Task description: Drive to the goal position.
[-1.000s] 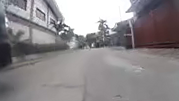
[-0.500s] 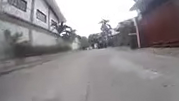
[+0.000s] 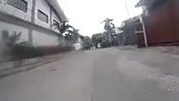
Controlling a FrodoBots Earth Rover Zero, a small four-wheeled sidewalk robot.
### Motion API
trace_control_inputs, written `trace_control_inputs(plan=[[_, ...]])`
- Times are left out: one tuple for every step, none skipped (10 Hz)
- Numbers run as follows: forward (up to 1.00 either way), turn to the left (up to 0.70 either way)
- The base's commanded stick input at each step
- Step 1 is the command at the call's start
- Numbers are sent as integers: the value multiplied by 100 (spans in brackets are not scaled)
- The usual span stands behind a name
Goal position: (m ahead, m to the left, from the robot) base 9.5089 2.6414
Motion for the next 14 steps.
trace_control_inputs(plan=[[100, 0], [100, 0], [100, 0], [100, 0], [100, 0], [100, 0], [100, 0], [100, 0], [100, 0], [100, 0], [100, 0], [100, 0], [100, 0], [100, 0]])
